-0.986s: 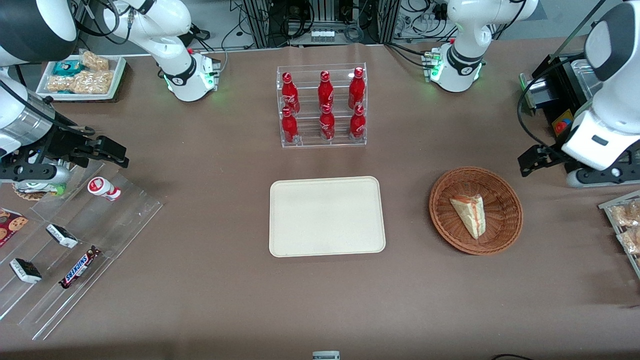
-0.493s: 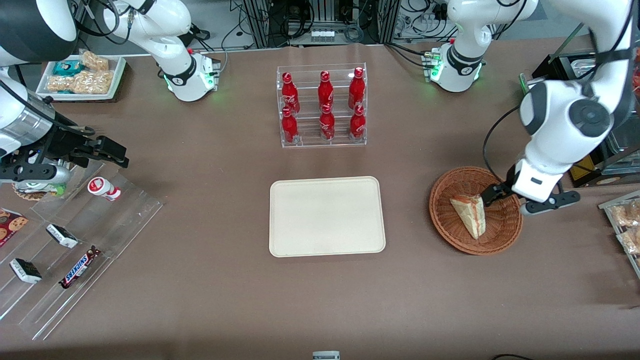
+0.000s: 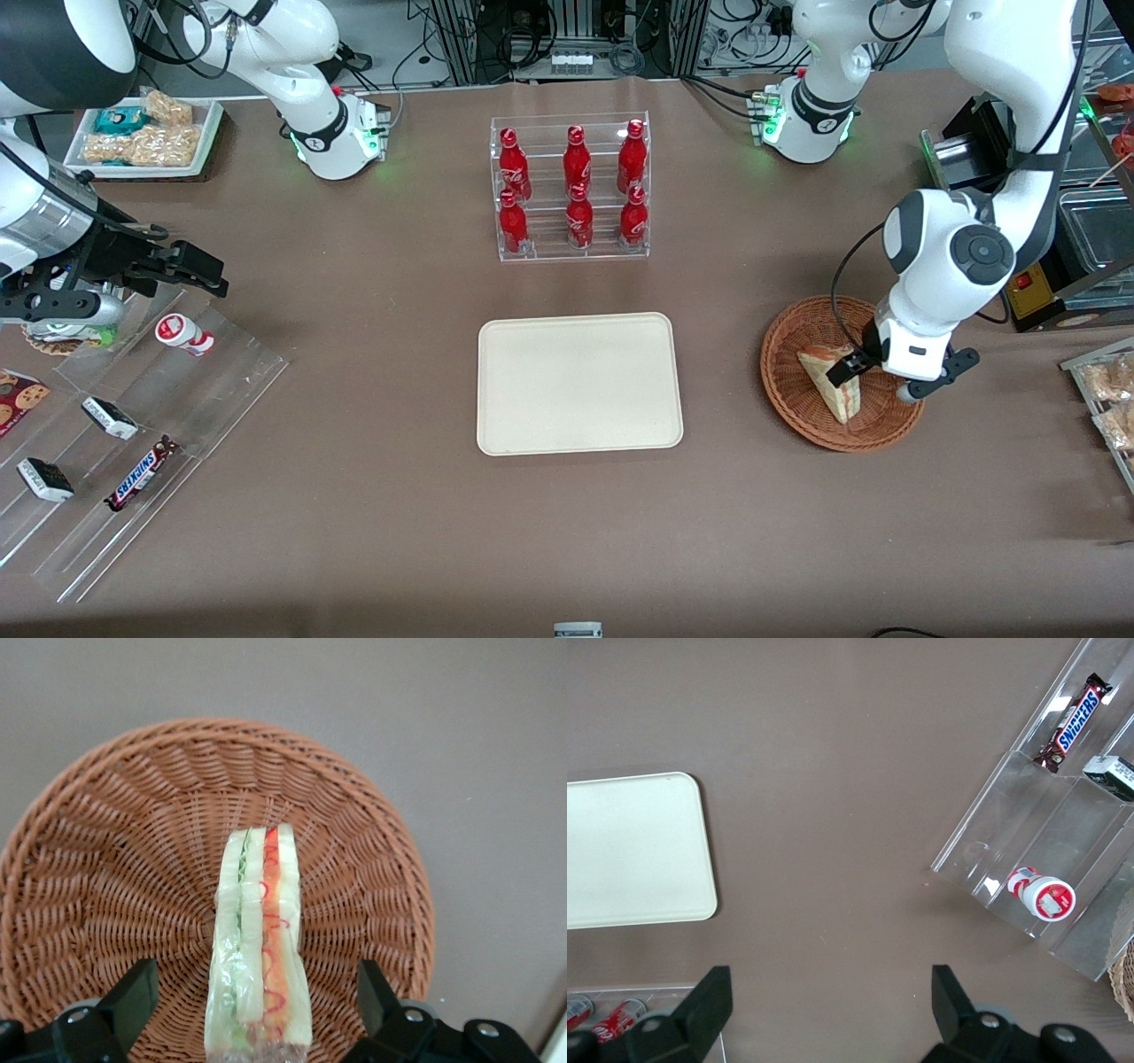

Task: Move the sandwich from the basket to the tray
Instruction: 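Close the left gripper on the wrapped sandwich, then lift the sandwich and carry it with the left gripper over the tray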

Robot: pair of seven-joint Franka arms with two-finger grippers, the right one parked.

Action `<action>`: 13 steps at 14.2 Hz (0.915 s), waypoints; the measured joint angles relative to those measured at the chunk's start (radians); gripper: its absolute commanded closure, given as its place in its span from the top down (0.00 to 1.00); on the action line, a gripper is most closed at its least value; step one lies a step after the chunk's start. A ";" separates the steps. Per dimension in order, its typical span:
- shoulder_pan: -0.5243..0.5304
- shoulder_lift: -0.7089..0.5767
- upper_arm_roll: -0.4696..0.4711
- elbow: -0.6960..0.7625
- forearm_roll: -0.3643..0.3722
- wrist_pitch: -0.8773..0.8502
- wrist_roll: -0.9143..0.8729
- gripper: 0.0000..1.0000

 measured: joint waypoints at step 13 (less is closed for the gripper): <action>-0.114 -0.041 -0.014 0.275 0.022 -0.386 -0.014 0.00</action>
